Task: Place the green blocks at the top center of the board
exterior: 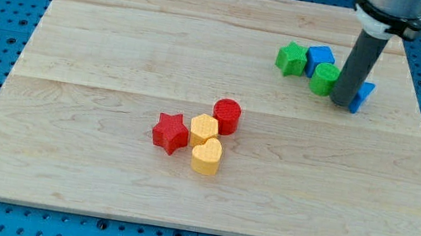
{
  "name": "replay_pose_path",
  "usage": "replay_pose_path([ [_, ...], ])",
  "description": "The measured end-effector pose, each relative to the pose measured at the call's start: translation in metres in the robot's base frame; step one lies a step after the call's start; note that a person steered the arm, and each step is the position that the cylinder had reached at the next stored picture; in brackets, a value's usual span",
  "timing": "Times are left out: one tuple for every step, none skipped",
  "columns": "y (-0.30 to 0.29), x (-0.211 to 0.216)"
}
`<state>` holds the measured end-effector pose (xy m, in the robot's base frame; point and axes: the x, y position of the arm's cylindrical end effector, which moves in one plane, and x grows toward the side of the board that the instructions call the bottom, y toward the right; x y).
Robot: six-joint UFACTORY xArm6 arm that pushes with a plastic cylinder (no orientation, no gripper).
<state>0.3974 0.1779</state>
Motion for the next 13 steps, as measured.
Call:
replay_pose_path([
  [-0.034, -0.031],
  [-0.086, -0.062],
  [-0.104, -0.072],
  [-0.12, -0.064],
  [-0.113, -0.066],
  [-0.061, -0.069],
  [-0.03, -0.091],
  [-0.049, -0.098],
  [-0.113, -0.099],
  [-0.175, -0.1],
  [-0.131, -0.081],
  [-0.18, -0.066],
  [-0.221, -0.076],
])
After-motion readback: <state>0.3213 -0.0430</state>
